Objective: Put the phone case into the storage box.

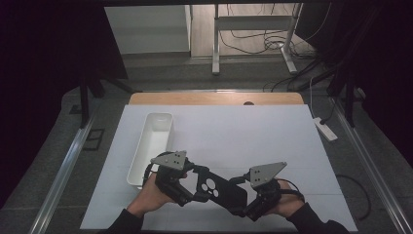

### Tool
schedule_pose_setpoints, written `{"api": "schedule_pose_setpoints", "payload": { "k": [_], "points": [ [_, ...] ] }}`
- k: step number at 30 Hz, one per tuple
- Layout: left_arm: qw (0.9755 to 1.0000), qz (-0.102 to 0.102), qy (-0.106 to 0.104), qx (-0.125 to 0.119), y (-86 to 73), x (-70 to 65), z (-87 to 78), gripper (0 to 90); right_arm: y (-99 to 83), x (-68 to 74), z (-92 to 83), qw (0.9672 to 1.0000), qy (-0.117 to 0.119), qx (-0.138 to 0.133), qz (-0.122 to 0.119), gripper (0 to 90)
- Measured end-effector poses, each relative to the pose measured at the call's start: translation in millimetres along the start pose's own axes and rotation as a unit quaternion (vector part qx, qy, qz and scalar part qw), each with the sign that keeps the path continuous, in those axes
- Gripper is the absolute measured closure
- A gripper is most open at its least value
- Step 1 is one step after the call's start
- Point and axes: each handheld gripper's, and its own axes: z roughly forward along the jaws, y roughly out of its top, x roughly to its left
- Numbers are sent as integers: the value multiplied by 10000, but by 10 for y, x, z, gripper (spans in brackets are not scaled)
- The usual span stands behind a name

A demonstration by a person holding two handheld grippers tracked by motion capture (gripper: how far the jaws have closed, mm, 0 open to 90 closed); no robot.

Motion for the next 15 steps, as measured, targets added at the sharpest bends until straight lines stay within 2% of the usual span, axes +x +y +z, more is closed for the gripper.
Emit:
{"api": "schedule_pose_setpoints", "payload": {
  "k": [8, 14, 15],
  "points": [
    [10000, -53, 32, 15, 15, -3, -10, 159, 7, 0, 13, 10000, -11, 14, -20, 127],
    [9998, -137, 126, 17, 27, 7, -35, 160, 9, 3, 34, 9998, -205, 21, -3, 77],
    [9998, -152, 145, 19, 29, 10, -42, 160, 10, 5, 35, 9995, -311, 64, 8, 54]
  ]
}}
